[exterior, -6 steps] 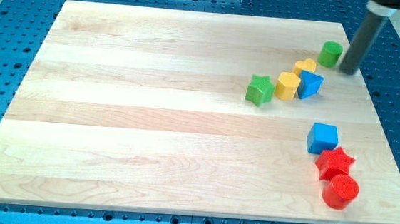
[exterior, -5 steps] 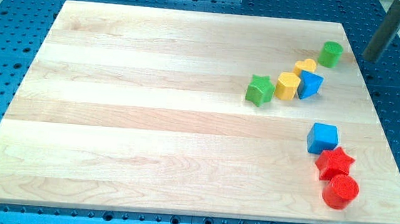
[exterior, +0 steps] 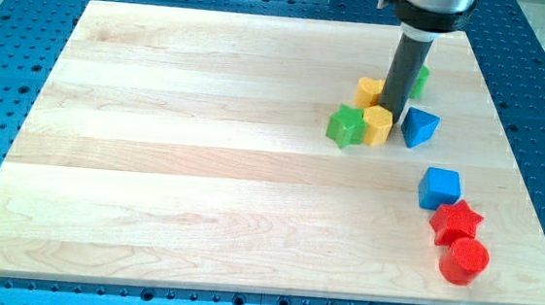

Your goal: Make a triangle out of the blue triangle yellow hexagon and the green circle

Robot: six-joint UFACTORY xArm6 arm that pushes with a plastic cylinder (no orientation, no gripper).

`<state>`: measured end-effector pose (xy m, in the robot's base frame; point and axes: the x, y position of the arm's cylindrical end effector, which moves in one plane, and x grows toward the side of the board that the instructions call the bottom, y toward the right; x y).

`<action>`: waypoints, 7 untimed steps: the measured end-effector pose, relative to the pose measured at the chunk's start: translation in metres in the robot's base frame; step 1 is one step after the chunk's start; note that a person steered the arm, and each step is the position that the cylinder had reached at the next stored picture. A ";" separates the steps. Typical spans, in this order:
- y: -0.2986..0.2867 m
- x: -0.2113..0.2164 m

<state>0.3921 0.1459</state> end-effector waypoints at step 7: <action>0.033 0.029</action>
<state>0.4209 0.1787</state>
